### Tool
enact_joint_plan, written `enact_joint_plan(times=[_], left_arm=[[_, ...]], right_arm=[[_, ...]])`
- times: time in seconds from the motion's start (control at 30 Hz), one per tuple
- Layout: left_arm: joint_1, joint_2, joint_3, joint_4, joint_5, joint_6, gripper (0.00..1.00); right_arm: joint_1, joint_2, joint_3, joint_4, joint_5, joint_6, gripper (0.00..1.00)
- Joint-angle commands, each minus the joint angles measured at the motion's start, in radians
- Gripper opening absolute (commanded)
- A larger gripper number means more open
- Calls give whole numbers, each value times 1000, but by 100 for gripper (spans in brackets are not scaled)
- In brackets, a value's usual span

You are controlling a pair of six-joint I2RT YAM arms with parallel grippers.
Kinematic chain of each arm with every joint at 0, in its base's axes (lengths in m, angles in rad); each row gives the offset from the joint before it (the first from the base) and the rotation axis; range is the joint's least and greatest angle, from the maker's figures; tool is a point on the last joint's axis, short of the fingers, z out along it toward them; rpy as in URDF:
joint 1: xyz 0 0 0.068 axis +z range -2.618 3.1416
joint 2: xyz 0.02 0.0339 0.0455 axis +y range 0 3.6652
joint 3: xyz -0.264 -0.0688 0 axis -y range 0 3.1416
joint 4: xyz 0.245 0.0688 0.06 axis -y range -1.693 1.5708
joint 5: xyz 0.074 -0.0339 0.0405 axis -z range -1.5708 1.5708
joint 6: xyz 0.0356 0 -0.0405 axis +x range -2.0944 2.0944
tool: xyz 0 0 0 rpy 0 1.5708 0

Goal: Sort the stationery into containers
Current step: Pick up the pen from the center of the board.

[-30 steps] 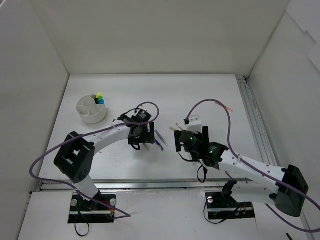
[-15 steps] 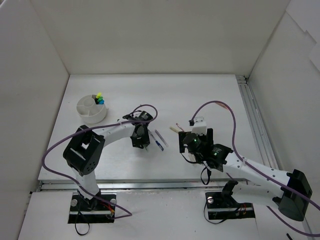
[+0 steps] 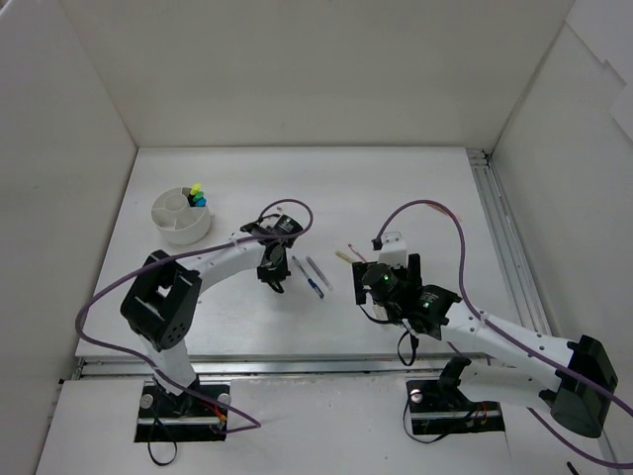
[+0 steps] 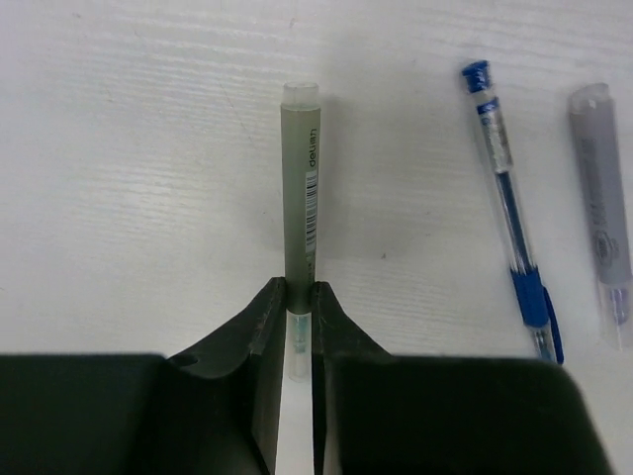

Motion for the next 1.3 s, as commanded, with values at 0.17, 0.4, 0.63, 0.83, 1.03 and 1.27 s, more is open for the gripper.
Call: enact_joint_plan(times=[0.17, 0.4, 0.63, 0.83, 1.03, 1.27], left_arm=[[-116, -393, -76, 145, 68, 404, 0], [-231, -588, -221, 326, 177, 587, 0], [-242, -619, -238, 339, 175, 596, 0], [-270, -586, -229, 363, 205, 611, 0], [-279, -546, -192, 355, 206, 600, 0], [-297, -564, -205, 403, 221, 590, 0]], right_arm=[[-5, -48, 17, 136, -127, -66, 98], [-10, -68, -1, 395, -319, 108, 98], [-13, -89, -61, 585, -335, 261, 95], [-14, -22, -61, 675, -347, 313, 88], [-13, 62, -27, 725, -371, 329, 84], [-14, 115, -27, 719, -322, 402, 55]])
